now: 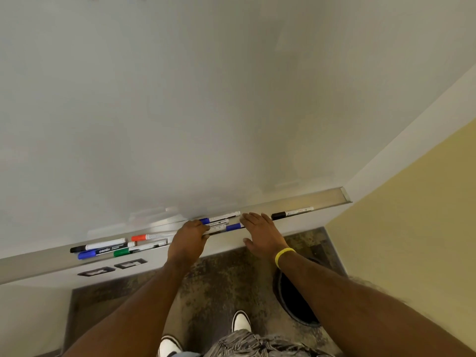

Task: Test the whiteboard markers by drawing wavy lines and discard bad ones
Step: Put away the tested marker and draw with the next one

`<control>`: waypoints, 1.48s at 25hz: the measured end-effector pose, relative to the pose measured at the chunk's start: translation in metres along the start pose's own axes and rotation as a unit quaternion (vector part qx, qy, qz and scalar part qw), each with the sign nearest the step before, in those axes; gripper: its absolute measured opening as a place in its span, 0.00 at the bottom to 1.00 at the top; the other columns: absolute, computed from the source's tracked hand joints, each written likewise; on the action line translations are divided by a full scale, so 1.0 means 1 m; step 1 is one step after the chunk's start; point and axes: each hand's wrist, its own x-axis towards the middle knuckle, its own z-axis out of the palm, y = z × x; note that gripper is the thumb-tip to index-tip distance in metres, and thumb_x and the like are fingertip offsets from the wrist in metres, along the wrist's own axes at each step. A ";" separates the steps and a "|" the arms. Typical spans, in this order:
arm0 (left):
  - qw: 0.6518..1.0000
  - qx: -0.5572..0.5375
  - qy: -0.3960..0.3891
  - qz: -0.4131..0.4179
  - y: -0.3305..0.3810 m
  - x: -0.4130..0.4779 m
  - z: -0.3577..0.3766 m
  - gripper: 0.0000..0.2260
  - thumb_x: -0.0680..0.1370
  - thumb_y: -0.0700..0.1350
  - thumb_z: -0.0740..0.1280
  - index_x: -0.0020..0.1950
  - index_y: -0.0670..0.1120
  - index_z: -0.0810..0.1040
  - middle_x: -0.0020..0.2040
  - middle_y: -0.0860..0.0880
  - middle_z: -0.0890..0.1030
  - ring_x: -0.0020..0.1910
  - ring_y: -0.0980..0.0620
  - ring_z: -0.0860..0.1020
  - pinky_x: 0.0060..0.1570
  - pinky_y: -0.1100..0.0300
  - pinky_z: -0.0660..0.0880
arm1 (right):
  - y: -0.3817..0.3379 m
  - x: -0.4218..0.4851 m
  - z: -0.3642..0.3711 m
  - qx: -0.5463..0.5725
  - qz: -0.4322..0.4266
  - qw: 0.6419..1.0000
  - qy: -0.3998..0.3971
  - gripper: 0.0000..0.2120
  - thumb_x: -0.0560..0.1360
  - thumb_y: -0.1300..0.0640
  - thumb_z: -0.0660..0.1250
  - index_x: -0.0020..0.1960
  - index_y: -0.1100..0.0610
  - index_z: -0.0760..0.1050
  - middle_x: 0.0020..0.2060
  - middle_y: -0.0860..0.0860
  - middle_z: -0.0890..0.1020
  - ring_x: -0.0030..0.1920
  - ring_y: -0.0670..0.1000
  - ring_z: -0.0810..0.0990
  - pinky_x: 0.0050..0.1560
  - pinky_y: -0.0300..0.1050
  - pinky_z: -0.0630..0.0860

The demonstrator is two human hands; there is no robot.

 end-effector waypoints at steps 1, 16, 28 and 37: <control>1.000 0.008 -0.005 0.005 0.000 0.000 0.000 0.13 0.81 0.47 0.63 0.63 0.48 0.80 0.60 0.48 0.79 0.57 0.49 0.76 0.58 0.58 0.72 | -0.001 0.003 0.001 0.004 -0.003 1.000 0.005 0.28 0.80 0.51 0.62 0.78 0.54 0.59 0.77 0.51 0.62 0.77 0.52 0.57 0.78 0.51 0.46; 0.995 0.081 -0.051 0.027 -0.018 0.006 -0.008 0.12 0.81 0.49 0.62 0.60 0.48 0.81 0.56 0.49 0.81 0.54 0.51 0.78 0.57 0.59 0.74 | 0.002 0.040 0.006 -0.050 0.017 0.998 0.016 0.13 0.81 0.52 0.61 0.63 0.53 0.78 0.53 0.53 0.81 0.55 0.55 0.77 0.62 0.49 0.68; 0.998 0.056 -0.026 0.019 -0.030 -0.012 -0.021 0.11 0.82 0.46 0.62 0.58 0.45 0.81 0.54 0.47 0.81 0.51 0.49 0.77 0.51 0.59 0.72 | -0.002 0.042 0.005 -0.051 0.011 0.998 0.036 0.13 0.80 0.53 0.62 0.62 0.53 0.78 0.55 0.52 0.80 0.58 0.54 0.75 0.70 0.49 0.60; 0.997 0.051 0.028 -0.045 -0.057 -0.049 -0.049 0.13 0.80 0.51 0.63 0.62 0.50 0.80 0.56 0.50 0.82 0.53 0.51 0.78 0.54 0.58 0.74 | -0.049 0.056 -0.004 -0.023 -0.020 0.998 0.047 0.13 0.80 0.53 0.60 0.60 0.55 0.78 0.54 0.53 0.78 0.57 0.56 0.74 0.60 0.51 0.66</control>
